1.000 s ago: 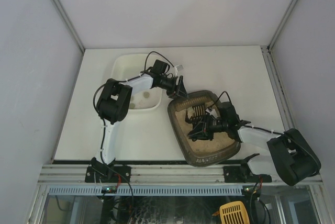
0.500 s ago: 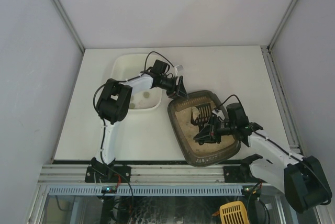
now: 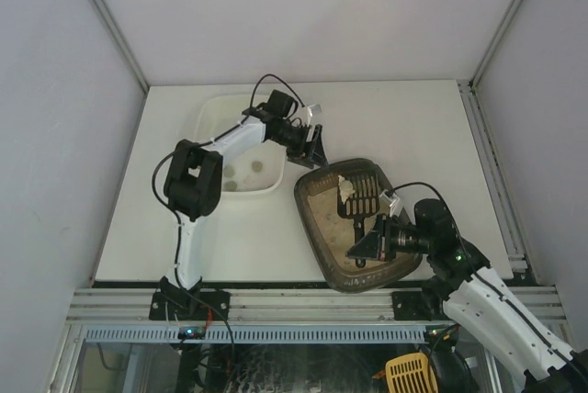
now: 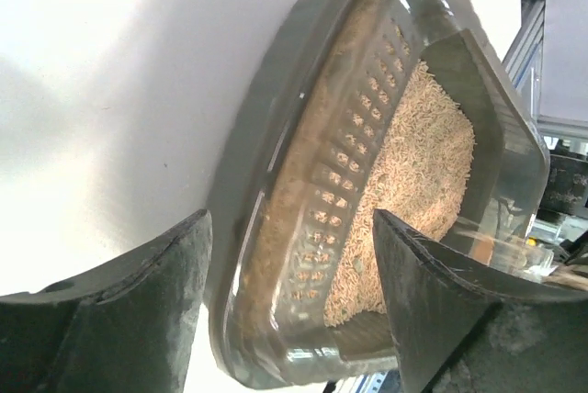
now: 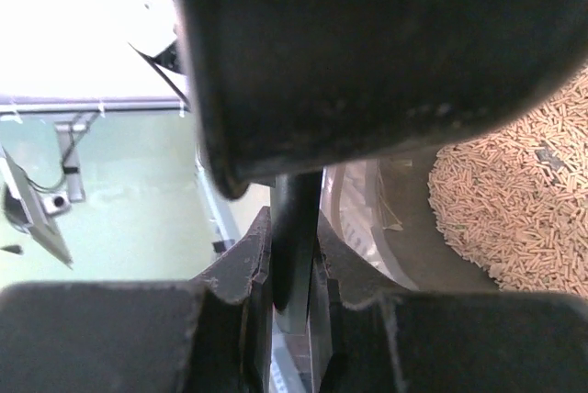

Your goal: Clean the litter box

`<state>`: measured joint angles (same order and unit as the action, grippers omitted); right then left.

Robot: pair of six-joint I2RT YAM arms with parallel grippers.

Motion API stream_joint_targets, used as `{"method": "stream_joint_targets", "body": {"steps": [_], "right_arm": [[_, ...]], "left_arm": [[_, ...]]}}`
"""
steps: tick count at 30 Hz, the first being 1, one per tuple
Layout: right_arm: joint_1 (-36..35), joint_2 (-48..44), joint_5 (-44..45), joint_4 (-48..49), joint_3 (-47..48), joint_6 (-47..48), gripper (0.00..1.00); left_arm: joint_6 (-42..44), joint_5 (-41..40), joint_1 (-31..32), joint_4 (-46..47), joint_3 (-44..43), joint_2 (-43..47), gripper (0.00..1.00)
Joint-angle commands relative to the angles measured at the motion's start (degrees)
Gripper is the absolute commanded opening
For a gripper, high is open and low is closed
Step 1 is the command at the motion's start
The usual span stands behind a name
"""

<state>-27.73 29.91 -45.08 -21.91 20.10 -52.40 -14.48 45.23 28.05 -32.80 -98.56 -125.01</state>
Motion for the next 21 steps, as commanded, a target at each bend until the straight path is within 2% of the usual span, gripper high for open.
{"method": "stream_joint_targets", "body": {"steps": [1, 3, 6, 9, 13, 17, 21], "right_arm": [[-3.73, -2.93, 7.3, 0.64, -0.76, 6.89, 0.0], [-4.36, -4.61, 10.66, -1.73, -0.69, 9.35, 0.0], [-5.47, -4.18, 10.04, -4.14, -0.24, 11.08, 0.0], [-1.99, -8.98, 10.83, -3.39, -1.0, 9.01, 0.0], [0.34, -7.03, 2.68, -0.38, -4.2, 5.28, 0.0], [7.88, -11.89, -0.47, 0.76, -5.54, 3.0, 0.0], [4.85, -9.58, -1.93, 2.35, -7.37, 1.07, 0.0]], "left_arm": [[5.25, -3.45, 0.07, -6.88, -3.89, 8.24, 0.76], [5.58, -4.06, -1.22, -7.43, -2.94, 9.88, 0.76], [5.68, -4.31, -2.14, -7.58, -1.02, 11.78, 0.76], [6.03, -5.0, -2.9, -7.72, 0.7, 12.88, 0.76], [6.22, -4.94, -3.57, -7.72, 1.97, 13.21, 0.76], [6.69, -4.98, -3.97, -8.01, 2.29, 12.8, 0.77], [7.01, -4.71, -4.14, -8.34, 2.49, 12.47, 0.77]]}}
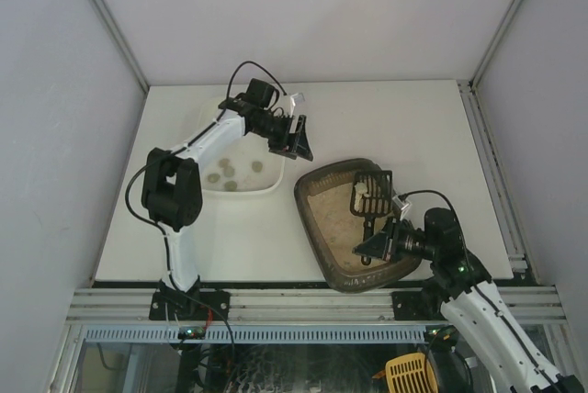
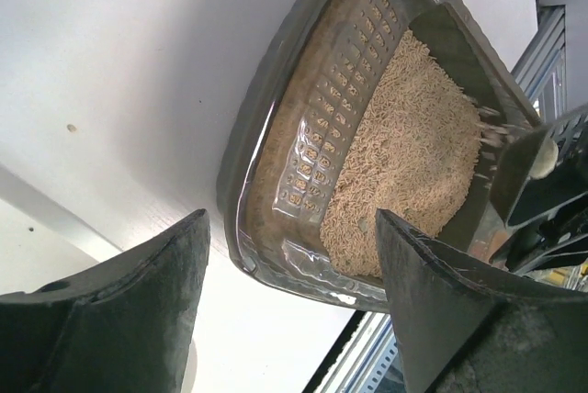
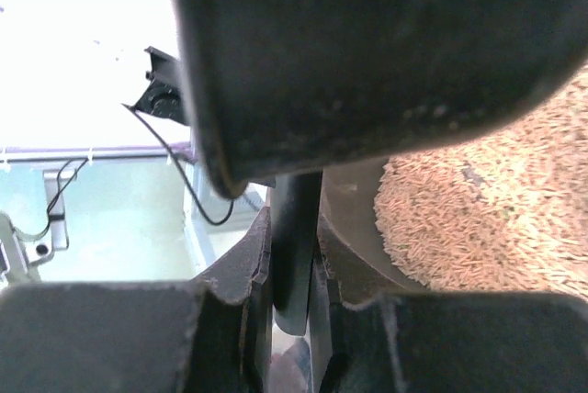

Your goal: Clean the litter box

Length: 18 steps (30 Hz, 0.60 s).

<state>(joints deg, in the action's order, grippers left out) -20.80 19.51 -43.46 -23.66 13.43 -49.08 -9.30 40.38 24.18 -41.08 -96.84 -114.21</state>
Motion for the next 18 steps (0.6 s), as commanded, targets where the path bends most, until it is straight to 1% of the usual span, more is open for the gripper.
{"method": "stream_joint_targets", "body": {"steps": [1, 4, 5, 8, 9, 11, 12, 13, 15, 16, 17, 18], "right_arm": [[-0.63, -0.27, -3.74, 4.23, 0.1, -2.14, 0.0], [7.23, -0.56, -7.92, 7.55, -1.38, -4.4, 0.0], [7.27, 1.13, -8.29, 6.5, -1.47, -3.43, 0.0], [1.19, 3.91, -6.39, 4.59, -0.63, -1.35, 0.0], [2.74, 3.77, -7.43, 5.59, -0.31, -1.74, 0.0], [9.02, 3.24, -11.14, 7.2, -0.38, -2.26, 0.0], [8.61, 3.99, -9.53, 7.38, -0.46, -2.11, 0.0], [6.21, 4.89, -7.72, 6.6, -0.01, -1.44, 0.0], [-1.34, 7.84, -4.01, 7.46, 0.12, -1.82, 0.0], [-3.37, 8.09, -3.33, 8.25, 0.13, -2.57, 0.0], [-2.61, 7.69, -3.85, 8.73, 0.14, -2.98, 0.0], [0.52, 6.87, -5.97, 9.37, -0.33, -3.41, 0.0]], "left_arm": [[1.92, 0.18, -0.28, -0.05, 0.77, 1.6, 0.77], [1.62, 0.6, -0.28, -0.05, 0.86, 1.14, 0.77], [1.57, 0.8, -0.28, -0.05, 0.89, 1.03, 0.77], [1.79, 0.67, -0.28, -0.1, 0.95, 1.01, 0.77], [1.9, 0.52, -0.28, -0.01, 0.9, 0.94, 0.77], [1.9, 0.46, -0.32, -0.05, 0.91, 0.82, 0.77], [1.82, 0.56, -0.34, -0.01, 0.9, 0.76, 0.77], [1.68, 0.65, -0.36, 0.02, 0.93, 0.73, 0.77], [1.66, 0.71, -0.37, 0.03, 1.03, 0.53, 0.77], [1.7, 0.67, -0.37, 0.04, 1.06, 0.49, 0.77], [1.77, 0.59, -0.38, 0.04, 1.06, 0.42, 0.77], [1.74, 0.58, -0.37, 0.04, 1.01, 0.4, 0.77]]}}
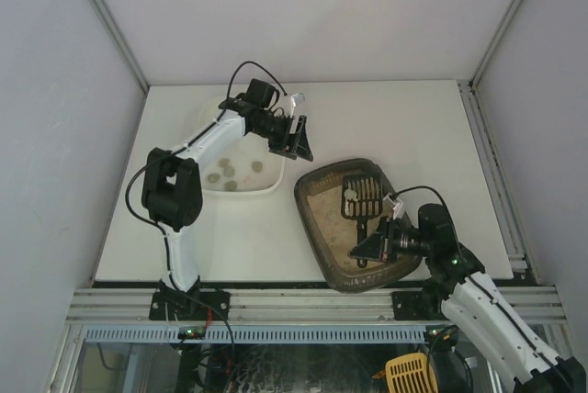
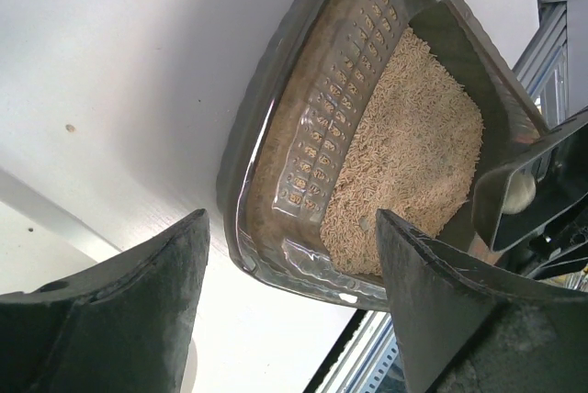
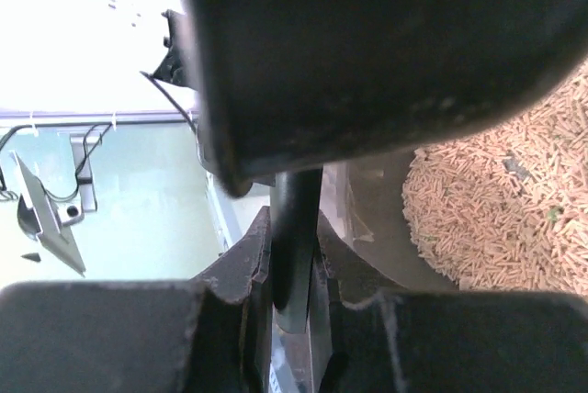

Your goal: Clean the litter box

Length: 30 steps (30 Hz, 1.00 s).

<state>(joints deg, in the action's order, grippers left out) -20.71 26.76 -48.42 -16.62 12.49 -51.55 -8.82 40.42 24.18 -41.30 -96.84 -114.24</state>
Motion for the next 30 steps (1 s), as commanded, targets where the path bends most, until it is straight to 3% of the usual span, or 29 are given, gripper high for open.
{"method": "stream_joint_targets", "body": {"steps": [1, 3, 6, 7, 10, 14, 17, 19, 22, 25, 30], "right_arm": [[5.08, -1.23, -3.46, 3.21, -0.23, -1.76, 0.0], [8.4, -1.85, -4.24, 2.5, -0.69, -0.98, 0.0], [-0.29, 0.07, 0.11, -0.86, 0.95, 1.07, 0.0], [-0.26, -0.03, -0.37, -0.58, 1.23, 0.92, 0.0], [8.87, -1.67, -4.56, -0.39, 0.91, 1.67, 0.0], [0.66, 0.47, -0.64, -1.75, 2.21, 2.55, 0.0], [5.15, -0.26, -2.66, -0.8, 2.18, 2.21, 0.0], [3.61, 0.89, -2.3, -0.7, 2.38, 2.48, 0.0], [-0.6, 2.02, -1.63, 0.18, 3.26, 1.83, 0.0], [5.92, 0.78, -3.63, 1.21, 2.11, 1.5, 0.0], [-2.6, 7.91, 1.53, 2.15, 6.83, 3.1, 0.0]], "left_arm": [[1.2, 0.58, -0.37, 0.24, 0.96, 0.34, 0.77], [0.93, 0.82, -0.36, 0.34, 1.01, 0.33, 0.77], [0.92, 0.91, -0.39, 0.47, 1.12, 0.5, 0.77], [0.91, 0.73, -0.37, 0.59, 1.12, 0.52, 0.77], [0.54, 0.99, -0.39, 0.78, 0.98, 0.28, 0.77], [0.68, 1.12, -0.37, 0.74, 1.05, 0.48, 0.78], [1.11, 0.95, -0.43, 0.63, 0.96, 0.75, 0.77], [2.2, 1.18, -0.6, -0.09, 0.23, 1.24, 0.77], [6.98, -3.42, -0.91, -2.61, -1.44, 3.59, 0.77], [10.22, -11.2, -2.02, -1.55, -1.43, 8.06, 0.77], [6.43, -15.57, -10.39, 0.8, -2.98, 15.04, 0.79]]}}
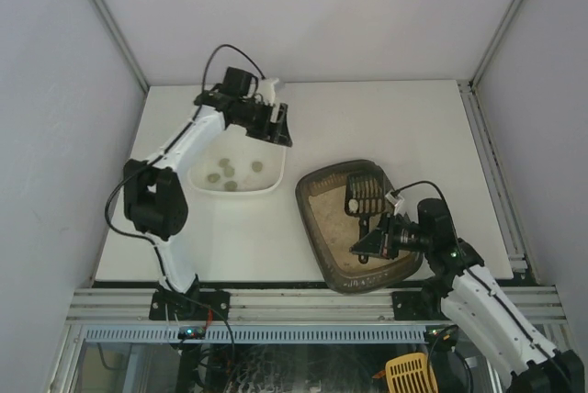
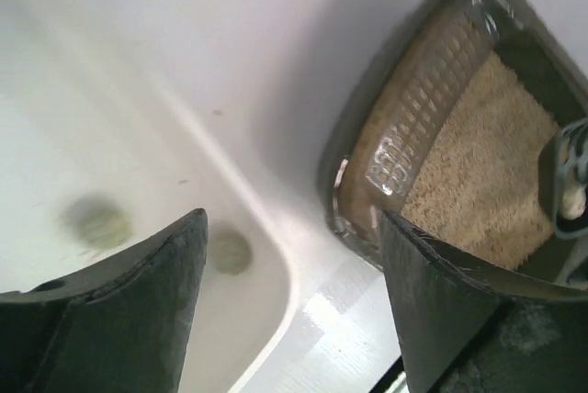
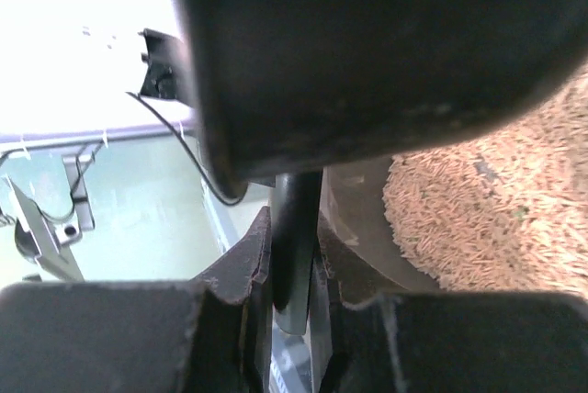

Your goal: Clean the litter box

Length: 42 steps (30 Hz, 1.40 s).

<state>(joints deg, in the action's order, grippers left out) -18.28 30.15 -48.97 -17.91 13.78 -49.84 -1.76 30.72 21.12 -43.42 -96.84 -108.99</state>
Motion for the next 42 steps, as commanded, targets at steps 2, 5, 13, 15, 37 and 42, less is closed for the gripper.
{"method": "stream_joint_targets", "body": {"steps": [2, 5, 13, 15, 37, 42], "right_arm": [[-5.28, 8.51, 3.39, 2.92, 9.6, 2.89, 0.0], [-7.94, 20.18, 6.93, 0.63, 18.72, 6.8, 0.0], [-19.89, 56.79, 24.9, -19.03, 60.83, 21.17, 0.0], [-22.48, 66.36, 30.25, -24.96, 72.47, 23.92, 0.0], [-40.85, 94.86, 90.26, -39.27, 113.69, 42.77, 0.0], [-35.87, 73.31, 67.67, -35.93, 95.83, 32.45, 0.0]], "left_arm": [[-3.65, -6.2, -11.71, 5.14, -2.91, 13.44, 0.81], [-8.04, -7.72, -17.17, 6.93, -3.2, 18.61, 0.88], [-11.16, -25.87, -22.36, 7.09, 1.47, 26.75, 1.0], [-12.57, -27.16, -23.92, 8.15, 4.38, 27.76, 1.0], [-13.6, -20.26, -30.86, 10.13, 11.08, 25.78, 0.96], [-4.9, -8.69, -24.03, 1.88, -1.96, 15.45, 0.94]]}}
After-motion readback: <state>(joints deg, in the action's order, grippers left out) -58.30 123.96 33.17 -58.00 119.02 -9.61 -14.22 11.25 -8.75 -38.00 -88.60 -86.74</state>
